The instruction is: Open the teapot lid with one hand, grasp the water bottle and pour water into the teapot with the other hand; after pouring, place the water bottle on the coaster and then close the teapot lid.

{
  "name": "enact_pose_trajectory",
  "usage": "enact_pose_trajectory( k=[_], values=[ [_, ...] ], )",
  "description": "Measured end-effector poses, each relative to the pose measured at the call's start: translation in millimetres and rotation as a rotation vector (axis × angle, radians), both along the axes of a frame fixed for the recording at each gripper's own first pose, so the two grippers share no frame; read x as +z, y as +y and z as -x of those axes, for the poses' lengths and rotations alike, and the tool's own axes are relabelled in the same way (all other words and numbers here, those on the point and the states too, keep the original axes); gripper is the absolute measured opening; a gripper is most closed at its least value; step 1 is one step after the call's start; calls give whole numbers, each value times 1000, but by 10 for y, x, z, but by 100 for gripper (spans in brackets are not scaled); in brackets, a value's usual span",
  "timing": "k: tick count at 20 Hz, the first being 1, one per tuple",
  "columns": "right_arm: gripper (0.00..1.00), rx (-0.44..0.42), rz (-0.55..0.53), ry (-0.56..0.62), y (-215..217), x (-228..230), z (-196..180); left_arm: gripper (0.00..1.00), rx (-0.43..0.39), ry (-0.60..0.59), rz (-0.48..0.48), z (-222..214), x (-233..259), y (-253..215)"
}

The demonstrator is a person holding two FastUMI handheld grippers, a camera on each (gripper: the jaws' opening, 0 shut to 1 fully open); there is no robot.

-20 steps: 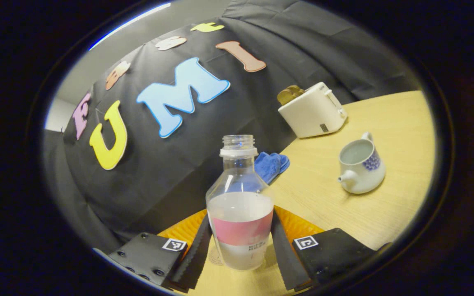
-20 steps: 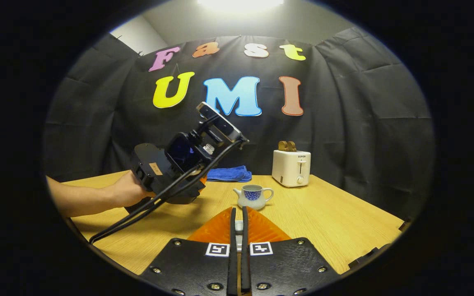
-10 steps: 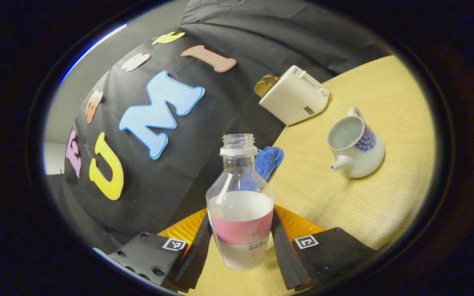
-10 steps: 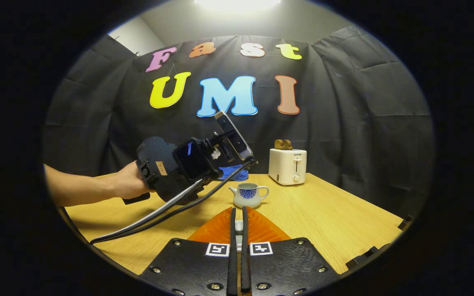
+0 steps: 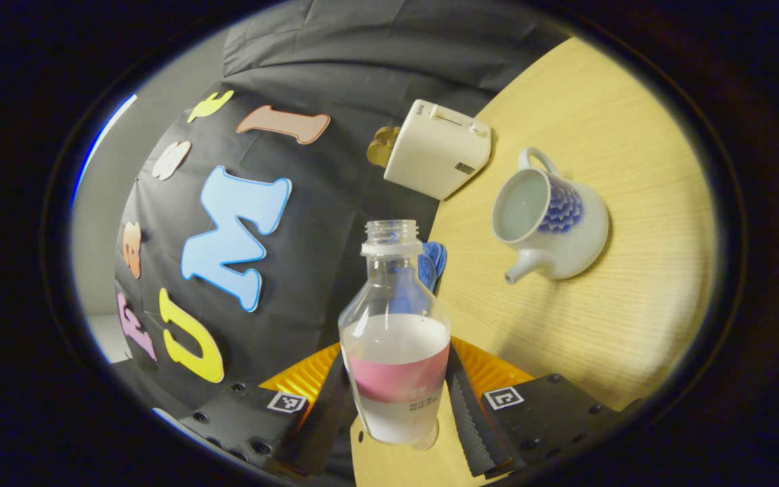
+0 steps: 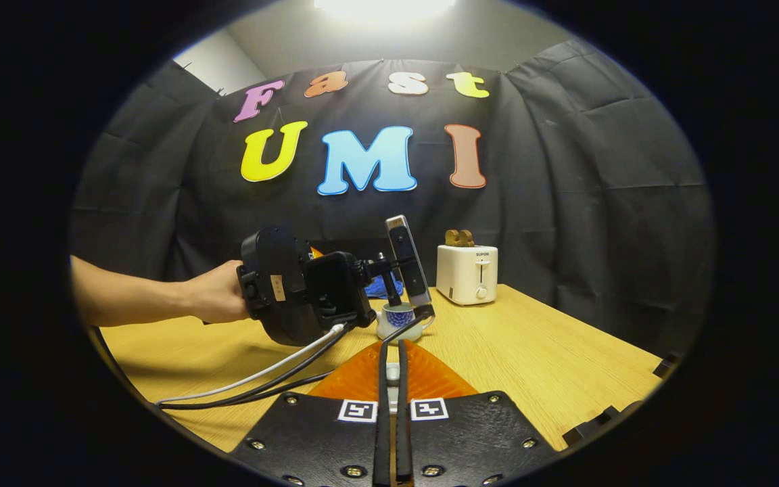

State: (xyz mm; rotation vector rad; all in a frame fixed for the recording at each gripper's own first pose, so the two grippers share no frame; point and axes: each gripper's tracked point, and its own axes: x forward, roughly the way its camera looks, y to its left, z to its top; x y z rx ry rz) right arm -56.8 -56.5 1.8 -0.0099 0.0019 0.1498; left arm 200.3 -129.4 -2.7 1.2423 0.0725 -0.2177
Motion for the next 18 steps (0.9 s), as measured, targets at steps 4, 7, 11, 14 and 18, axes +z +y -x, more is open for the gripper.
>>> enact_pose_trajectory(
  k=[4,7,11,14,18],
  values=[
    [4,-6,-2,-4,-45,-2,-4,86,-15,19,-104,-31,-79,-94],
    [4,-13,-5,5,-90,-38,-17,86,-22,-1,-178,-13,-40,-111],
    [4,-12,-9,11,-102,-53,-33,86,-47,-39,-276,9,51,-161],
    [4,-13,0,4,-107,-32,-15,86,-54,-21,-300,12,48,-173],
    [4,-13,6,10,-122,-57,-17,86,-63,-4,-391,-2,49,-137]
  ],
)
